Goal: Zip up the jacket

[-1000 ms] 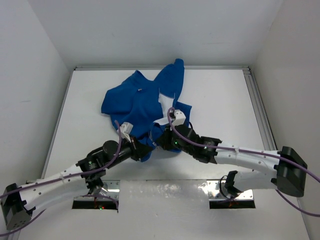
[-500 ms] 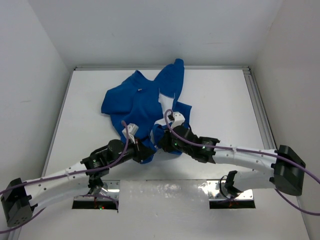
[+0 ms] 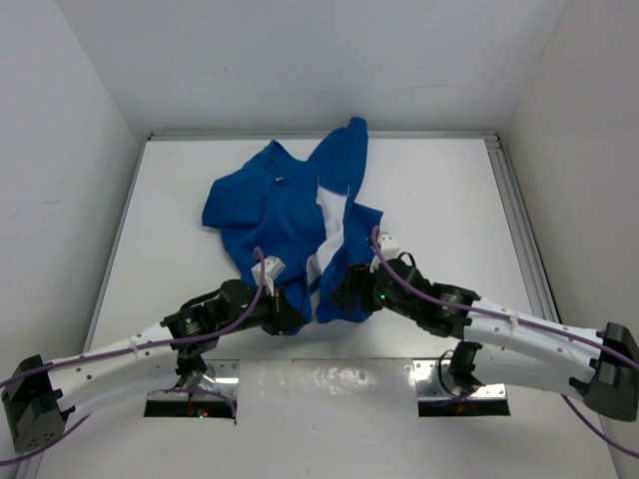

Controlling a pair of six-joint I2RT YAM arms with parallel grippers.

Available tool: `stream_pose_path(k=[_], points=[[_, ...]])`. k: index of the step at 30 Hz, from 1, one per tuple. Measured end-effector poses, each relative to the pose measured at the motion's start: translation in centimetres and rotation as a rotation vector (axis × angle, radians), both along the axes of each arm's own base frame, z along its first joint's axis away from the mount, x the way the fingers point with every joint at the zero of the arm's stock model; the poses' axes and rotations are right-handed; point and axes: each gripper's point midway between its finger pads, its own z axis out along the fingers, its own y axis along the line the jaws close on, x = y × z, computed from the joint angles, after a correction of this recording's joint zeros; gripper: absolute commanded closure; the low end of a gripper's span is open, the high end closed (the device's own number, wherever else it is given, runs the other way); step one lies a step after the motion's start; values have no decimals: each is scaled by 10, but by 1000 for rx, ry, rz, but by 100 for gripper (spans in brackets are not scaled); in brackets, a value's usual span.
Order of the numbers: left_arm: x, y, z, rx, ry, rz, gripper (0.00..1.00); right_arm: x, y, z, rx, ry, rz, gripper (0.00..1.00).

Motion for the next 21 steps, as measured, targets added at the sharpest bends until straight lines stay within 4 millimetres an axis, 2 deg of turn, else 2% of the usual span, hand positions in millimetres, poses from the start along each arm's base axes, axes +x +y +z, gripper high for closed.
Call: stream_pose_path(k=[2, 4, 7, 8, 11, 13, 18, 21], points=[[-3, 1, -2, 8, 11, -12, 100, -13, -3, -6, -3, 48, 36, 26], [-5, 1, -4, 14, 19, -19, 100, -26, -1, -8, 27, 90, 80, 31], [-7, 2, -5, 16, 25, -25, 100, -44, 3, -16, 73, 160, 137, 61], [-7, 1, -5, 16, 27, -26, 100, -49, 5, -19, 98, 179, 150, 74], [-7, 1, -4, 12, 28, -26, 100, -65, 8, -35, 158, 245, 191, 100], [-7, 0, -3, 7, 28, -26, 100, -74, 9, -44, 183, 279, 208, 100], [-7, -1, -4, 6, 33, -27, 100, -94, 25, -43, 246, 271, 295, 57], [-7, -1, -3, 2, 34, -25, 100, -107, 38, -40, 275, 234, 367, 50]])
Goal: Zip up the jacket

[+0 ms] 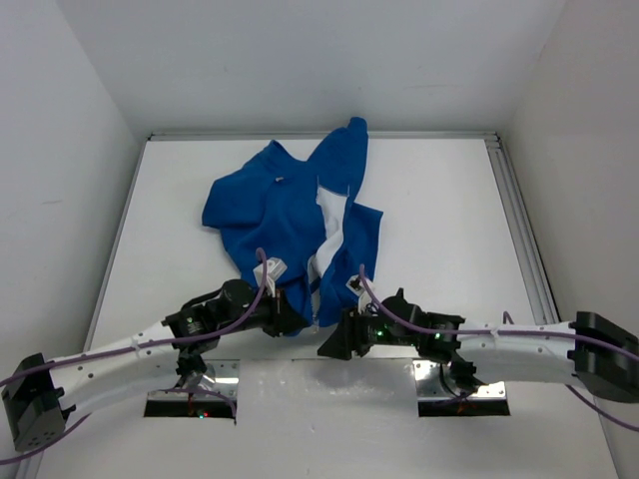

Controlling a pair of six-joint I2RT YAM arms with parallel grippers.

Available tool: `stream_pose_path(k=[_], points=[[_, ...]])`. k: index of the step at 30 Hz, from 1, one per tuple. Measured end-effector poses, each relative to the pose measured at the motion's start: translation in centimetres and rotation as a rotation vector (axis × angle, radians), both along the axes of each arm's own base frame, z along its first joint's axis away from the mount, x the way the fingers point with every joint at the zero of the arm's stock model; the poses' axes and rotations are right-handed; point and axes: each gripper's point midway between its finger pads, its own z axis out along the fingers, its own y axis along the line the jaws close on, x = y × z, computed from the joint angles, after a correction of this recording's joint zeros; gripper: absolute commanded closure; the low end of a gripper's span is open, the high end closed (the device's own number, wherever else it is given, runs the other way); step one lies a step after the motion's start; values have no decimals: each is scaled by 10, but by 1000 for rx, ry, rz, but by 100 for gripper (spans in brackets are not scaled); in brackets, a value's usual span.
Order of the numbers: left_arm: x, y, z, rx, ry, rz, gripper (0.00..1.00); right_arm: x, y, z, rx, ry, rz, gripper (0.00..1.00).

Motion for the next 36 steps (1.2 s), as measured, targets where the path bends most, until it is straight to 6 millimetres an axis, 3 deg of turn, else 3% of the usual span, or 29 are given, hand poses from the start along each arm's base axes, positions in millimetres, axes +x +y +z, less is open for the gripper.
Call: stream_pose_path(k=[9, 17, 24, 36], points=[[0, -1, 0, -8, 15, 7, 100, 8, 4, -7, 35, -79, -34, 44], [0, -4, 5, -32, 21, 12, 100, 17, 9, -9, 53, -109, -61, 52], [1, -8, 19, -93, 15, 20, 100, 24, 14, -6, 84, -129, -87, 48], [-1, -9, 20, -110, 37, 20, 100, 30, 16, -2, 114, -159, -114, 52]])
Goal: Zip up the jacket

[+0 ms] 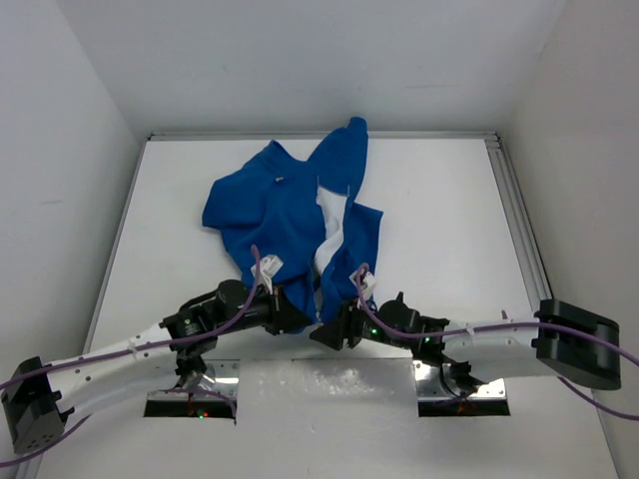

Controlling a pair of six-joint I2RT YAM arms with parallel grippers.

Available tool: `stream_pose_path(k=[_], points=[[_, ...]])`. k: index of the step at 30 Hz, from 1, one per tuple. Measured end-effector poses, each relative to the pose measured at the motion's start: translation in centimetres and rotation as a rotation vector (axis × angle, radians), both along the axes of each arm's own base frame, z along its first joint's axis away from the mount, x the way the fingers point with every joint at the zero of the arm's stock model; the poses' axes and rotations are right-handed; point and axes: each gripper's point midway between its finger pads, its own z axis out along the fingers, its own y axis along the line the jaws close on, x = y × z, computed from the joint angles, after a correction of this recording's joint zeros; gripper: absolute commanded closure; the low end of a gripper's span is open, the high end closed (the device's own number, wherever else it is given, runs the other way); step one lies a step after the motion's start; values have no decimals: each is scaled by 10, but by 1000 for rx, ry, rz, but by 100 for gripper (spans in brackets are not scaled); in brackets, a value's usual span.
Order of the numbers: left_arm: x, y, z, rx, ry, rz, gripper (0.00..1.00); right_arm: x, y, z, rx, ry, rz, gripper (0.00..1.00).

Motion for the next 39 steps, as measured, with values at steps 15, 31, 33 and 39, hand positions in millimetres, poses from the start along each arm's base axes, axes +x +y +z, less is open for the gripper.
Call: stream_pose_path(k=[15, 31, 33, 39], points=[[-1, 0, -2, -8, 7, 1, 100, 4, 0, 3, 24, -20, -18, 88], [1, 3, -12, 25, 4, 12, 100, -2, 3, 17, 17, 92, -23, 100], [1, 4, -15, 34, 3, 14, 100, -5, 5, 17, 2, 118, -15, 100], [1, 7, -24, 48, 1, 21, 100, -7, 7, 18, -34, 176, -17, 100]])
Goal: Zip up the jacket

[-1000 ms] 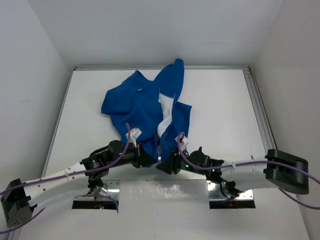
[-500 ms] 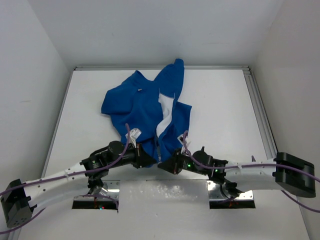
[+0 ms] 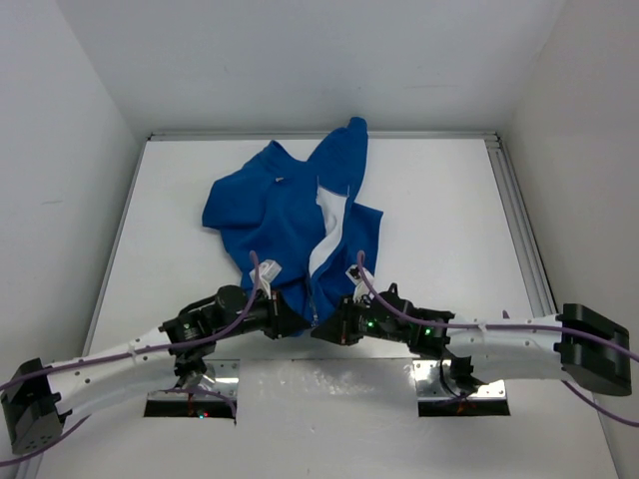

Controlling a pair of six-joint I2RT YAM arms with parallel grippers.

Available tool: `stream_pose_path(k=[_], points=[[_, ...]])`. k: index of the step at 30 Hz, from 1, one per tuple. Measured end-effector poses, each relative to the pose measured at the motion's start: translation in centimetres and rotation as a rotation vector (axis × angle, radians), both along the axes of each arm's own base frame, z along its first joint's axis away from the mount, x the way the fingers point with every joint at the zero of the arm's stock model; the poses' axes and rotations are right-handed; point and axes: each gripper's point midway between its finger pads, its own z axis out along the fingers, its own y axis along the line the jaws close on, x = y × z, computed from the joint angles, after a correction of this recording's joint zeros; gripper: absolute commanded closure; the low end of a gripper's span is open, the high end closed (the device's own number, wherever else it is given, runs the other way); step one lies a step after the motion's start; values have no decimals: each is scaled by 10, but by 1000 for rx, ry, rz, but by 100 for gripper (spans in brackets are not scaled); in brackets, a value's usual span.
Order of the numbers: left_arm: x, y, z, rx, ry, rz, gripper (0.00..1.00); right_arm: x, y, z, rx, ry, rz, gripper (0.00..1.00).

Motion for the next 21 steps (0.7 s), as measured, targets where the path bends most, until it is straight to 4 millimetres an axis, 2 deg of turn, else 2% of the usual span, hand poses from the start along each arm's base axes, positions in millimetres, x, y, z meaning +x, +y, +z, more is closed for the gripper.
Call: stream_pose_path(k=[7, 16, 21], points=[[3, 2, 1, -21, -25, 23, 100, 10, -1, 3, 16, 78, -58, 100], [8, 7, -3, -7, -36, 58, 100, 10, 11, 13, 112, 250, -54, 100], [12, 7, -1, -10, -45, 74, 100, 17, 14, 21, 151, 322, -83, 100]])
